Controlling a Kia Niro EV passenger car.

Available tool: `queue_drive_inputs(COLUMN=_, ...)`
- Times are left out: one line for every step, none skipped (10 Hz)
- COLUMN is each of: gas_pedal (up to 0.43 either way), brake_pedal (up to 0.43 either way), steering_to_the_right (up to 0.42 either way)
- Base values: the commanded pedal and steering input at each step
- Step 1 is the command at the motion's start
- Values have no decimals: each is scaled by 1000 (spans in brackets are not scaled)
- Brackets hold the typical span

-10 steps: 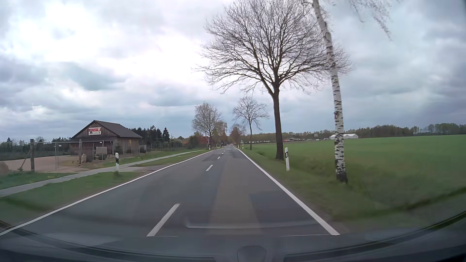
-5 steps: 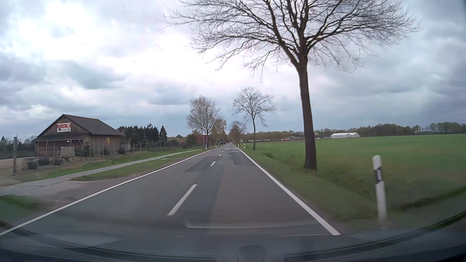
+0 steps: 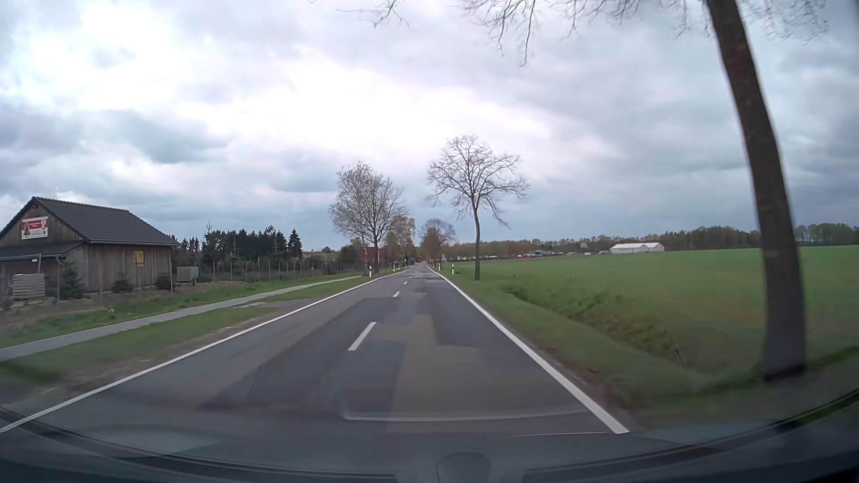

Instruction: Follow the waypoints while adhering to traffic rules and regulations

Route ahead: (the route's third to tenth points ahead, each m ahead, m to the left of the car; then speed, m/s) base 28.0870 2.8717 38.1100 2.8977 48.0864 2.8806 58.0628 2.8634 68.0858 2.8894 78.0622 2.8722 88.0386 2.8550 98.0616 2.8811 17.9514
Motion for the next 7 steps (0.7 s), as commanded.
queue_drive_inputs(gas_pedal=79, brake_pedal=0, steering_to_the_right=-1)
queue_drive_inputs(gas_pedal=79, brake_pedal=0, steering_to_the_right=-2)
queue_drive_inputs(gas_pedal=79, brake_pedal=0, steering_to_the_right=-2)
queue_drive_inputs(gas_pedal=79, brake_pedal=0, steering_to_the_right=-2)
queue_drive_inputs(gas_pedal=79, brake_pedal=0, steering_to_the_right=-2)
queue_drive_inputs(gas_pedal=79, brake_pedal=0, steering_to_the_right=-2)
queue_drive_inputs(gas_pedal=79, brake_pedal=0, steering_to_the_right=-3)
